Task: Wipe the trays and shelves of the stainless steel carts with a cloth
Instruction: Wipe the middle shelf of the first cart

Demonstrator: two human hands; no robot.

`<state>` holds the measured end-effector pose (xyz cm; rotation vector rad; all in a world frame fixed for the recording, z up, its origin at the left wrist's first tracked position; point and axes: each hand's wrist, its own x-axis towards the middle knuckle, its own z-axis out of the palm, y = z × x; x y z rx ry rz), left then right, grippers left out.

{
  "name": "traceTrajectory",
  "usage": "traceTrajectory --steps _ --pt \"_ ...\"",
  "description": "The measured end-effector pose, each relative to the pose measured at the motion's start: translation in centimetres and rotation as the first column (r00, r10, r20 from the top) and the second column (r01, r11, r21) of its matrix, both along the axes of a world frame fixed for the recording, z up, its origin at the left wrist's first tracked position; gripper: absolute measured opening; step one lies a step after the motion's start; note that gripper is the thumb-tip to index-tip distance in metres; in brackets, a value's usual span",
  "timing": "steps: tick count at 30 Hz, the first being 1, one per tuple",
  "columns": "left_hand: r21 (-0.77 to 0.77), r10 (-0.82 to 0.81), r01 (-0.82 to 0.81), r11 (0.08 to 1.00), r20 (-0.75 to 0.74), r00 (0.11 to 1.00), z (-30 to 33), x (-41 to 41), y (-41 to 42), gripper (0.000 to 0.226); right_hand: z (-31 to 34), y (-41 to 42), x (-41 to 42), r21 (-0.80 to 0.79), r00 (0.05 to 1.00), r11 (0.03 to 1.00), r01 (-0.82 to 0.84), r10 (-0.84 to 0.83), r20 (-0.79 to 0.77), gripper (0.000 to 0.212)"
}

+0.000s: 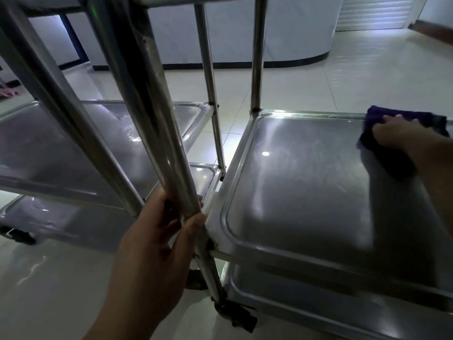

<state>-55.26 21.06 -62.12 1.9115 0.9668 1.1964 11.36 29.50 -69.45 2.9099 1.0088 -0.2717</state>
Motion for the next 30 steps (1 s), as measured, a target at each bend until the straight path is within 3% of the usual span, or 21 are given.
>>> traceTrajectory --steps 3,6,12,17,21,25,30 --pt "-0.009 0.0 0.0 1.0 0.005 1.0 0.3 0.2 -0.3 0.042 3.7 -7.0 -6.4 0.037 0.996 0.995 0.09 -0.09 0.019 0.081" --pt "-0.027 -0.005 0.006 1.0 0.032 0.999 0.4 0.3 -0.5 0.037 6.9 -10.5 -15.0 0.082 0.999 0.995 0.048 -0.048 0.003 0.068" --pt "-0.006 -0.007 0.007 1.0 -0.004 1.0 0.3 0.2 -0.4 0.023 7.3 -11.8 -24.7 0.051 0.979 0.982 -0.183 0.187 -0.084 0.065" --pt "-0.032 -0.023 0.023 0.999 0.015 1.0 0.5 0.1 -0.5 0.027 7.3 -10.4 -37.1 0.106 0.883 0.887 -0.45 0.46 -0.096 0.061" --pt "-0.05 -0.026 0.026 0.998 0.003 1.0 0.4 0.0 -0.3 0.022 6.9 -9.8 -46.4 0.185 0.814 0.81 -0.556 0.576 -0.071 0.06" --pt "-0.063 -0.032 0.032 0.998 -0.01 0.999 0.5 0.0 -0.1 0.026 6.3 -10.8 -50.6 0.218 0.825 0.816 -0.535 0.56 -0.071 0.061" --pt "-0.078 -0.055 0.054 0.995 -0.011 0.998 0.2 -0.1 0.1 0.021 6.4 -16.2 -48.0 0.28 0.894 0.866 -0.414 0.445 -0.056 0.06"
